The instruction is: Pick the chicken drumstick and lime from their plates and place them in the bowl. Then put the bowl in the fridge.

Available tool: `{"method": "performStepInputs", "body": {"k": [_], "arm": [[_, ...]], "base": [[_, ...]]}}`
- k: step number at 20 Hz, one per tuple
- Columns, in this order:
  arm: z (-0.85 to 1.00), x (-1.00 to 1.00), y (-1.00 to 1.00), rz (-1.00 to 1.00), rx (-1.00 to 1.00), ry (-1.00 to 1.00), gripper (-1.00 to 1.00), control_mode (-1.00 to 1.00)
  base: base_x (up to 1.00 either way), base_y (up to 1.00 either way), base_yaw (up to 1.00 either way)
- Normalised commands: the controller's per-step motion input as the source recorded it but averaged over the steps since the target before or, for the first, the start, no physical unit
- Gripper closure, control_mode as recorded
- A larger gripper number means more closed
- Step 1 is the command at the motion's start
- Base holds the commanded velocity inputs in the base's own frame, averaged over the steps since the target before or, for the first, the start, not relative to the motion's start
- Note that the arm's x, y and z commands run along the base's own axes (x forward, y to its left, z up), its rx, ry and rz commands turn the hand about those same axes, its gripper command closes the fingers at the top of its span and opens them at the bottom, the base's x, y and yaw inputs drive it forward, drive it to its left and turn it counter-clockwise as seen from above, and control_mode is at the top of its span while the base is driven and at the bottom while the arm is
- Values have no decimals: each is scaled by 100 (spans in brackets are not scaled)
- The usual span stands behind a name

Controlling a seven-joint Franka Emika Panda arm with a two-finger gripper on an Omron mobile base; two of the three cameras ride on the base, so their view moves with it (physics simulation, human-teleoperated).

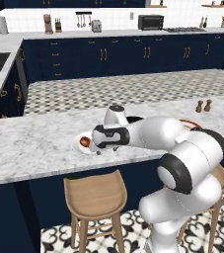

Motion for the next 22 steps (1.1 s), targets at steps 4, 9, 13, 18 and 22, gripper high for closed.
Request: {"method": "performStepInputs", "body": {"k": [4,9,13,18,22], "arm": [[2,100,0,4,-7,-8,-100,-100],[0,68,1,9,0,-7,-100,-100],[-25,55,44,0,1,-2,-100,-100],[-51,22,40,0,0,-1,-100,-100],[-50,15,7,0,0,0,-100,-100]], "base": [[0,0,0],[0,0,0],[0,0,0],[0,0,0],[0,0,0]]}}
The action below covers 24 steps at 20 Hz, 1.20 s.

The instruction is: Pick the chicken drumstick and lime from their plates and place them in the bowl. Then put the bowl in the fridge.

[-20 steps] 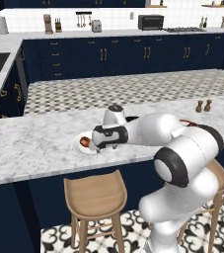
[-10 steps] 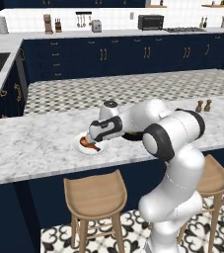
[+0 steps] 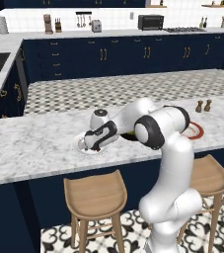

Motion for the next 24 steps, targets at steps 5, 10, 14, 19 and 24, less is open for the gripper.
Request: {"method": "performStepInputs", "body": {"k": [5,10,14,19,24], "arm": [[-21,7,0,5,0,-3,-100,-100],[-23,2,0,9,0,0,100,-100],[-16,0,-19,20,4,-3,100,-100],[21,-9,-32,19,5,-8,100,-100],[79,-45,-79,8,2,-13,100,-100]], "base": [[0,0,0],[0,0,0],[0,0,0],[0,0,0],[0,0,0]]}}
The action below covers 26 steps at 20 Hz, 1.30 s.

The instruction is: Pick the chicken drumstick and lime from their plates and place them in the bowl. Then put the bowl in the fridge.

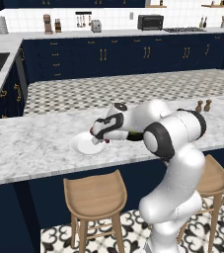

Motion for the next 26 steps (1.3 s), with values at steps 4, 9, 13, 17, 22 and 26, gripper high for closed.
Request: {"method": "performStepInputs", "body": {"k": [4,9,13,17,22,26], "arm": [[81,-35,-100,0,1,-18,100,-100],[72,-11,-100,0,9,-12,100,-100],[73,0,-100,0,17,2,100,-100],[31,32,-85,0,11,15,100,-100],[-2,74,-49,0,8,27,100,-100],[-32,66,-17,0,6,16,100,-100]], "base": [[0,0,0],[0,0,0],[0,0,0],[0,0,0],[0,0,0],[0,0,0]]}}
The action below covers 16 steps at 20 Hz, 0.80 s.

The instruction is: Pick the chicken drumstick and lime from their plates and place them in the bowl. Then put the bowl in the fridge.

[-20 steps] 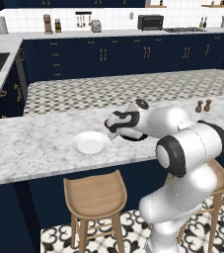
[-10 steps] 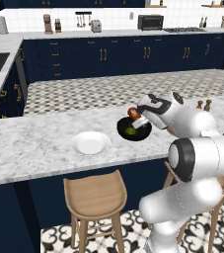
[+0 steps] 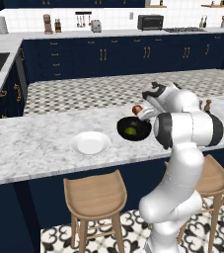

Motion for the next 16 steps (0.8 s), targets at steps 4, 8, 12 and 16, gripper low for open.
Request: {"method": "performStepInputs", "body": {"k": [4,8,12,16], "arm": [[-66,60,-1,0,1,8,100,-100],[-71,50,0,0,0,6,100,-100],[-40,36,-3,0,0,6,100,-100],[-31,8,0,0,0,5,100,-100]], "base": [[0,0,0],[0,0,0],[0,0,0],[0,0,0]]}}
